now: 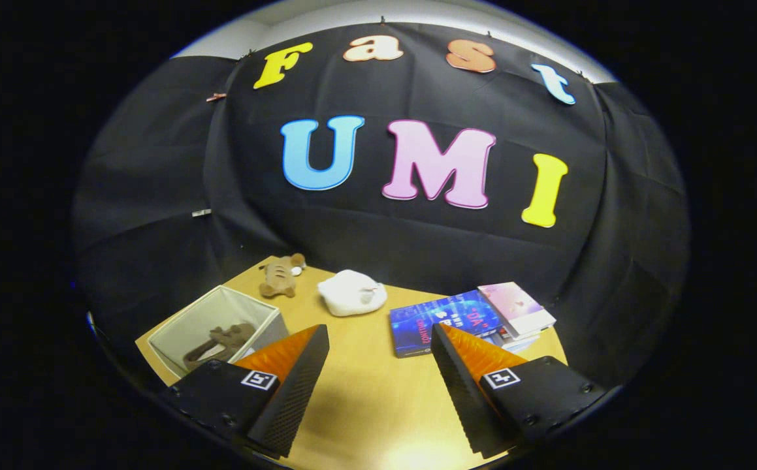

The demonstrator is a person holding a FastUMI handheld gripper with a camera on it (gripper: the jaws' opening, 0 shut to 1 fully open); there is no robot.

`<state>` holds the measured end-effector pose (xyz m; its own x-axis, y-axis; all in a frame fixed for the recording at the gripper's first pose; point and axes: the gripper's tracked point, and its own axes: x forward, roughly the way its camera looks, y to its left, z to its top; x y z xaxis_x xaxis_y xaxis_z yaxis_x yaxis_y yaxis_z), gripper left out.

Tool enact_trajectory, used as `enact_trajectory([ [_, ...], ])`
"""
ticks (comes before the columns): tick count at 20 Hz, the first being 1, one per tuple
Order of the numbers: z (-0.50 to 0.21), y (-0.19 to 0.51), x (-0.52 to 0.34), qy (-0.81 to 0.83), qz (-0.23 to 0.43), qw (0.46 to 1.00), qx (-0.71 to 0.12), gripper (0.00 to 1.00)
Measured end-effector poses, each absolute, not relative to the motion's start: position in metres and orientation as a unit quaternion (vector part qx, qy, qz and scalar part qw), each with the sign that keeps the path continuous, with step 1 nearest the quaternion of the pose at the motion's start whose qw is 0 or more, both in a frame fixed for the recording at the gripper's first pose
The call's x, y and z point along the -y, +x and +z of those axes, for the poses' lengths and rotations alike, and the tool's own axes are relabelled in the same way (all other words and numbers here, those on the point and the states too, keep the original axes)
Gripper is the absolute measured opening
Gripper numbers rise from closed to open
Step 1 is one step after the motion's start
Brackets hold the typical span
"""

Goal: Open the storage box then place both shoes into the box .Put the left shoe in first, then the right shoe, with the right side of both shoes facing outward in a uniform manner.

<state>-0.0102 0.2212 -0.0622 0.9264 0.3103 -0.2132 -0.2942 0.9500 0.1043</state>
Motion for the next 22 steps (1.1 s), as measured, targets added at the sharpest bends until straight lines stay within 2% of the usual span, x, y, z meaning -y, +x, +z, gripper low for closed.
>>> enact_trajectory([
  [4, -0.055, -0.003, -0.158, 0.051, 0.115, 0.988, -0.093, 0.98],
  [10, -0.055, 0.006, -0.098, 0.073, 0.09, 0.99, -0.083, 0.98],
  [22, -0.058, -0.002, -0.083, 0.075, 0.102, 0.988, -0.087, 0.98],
])
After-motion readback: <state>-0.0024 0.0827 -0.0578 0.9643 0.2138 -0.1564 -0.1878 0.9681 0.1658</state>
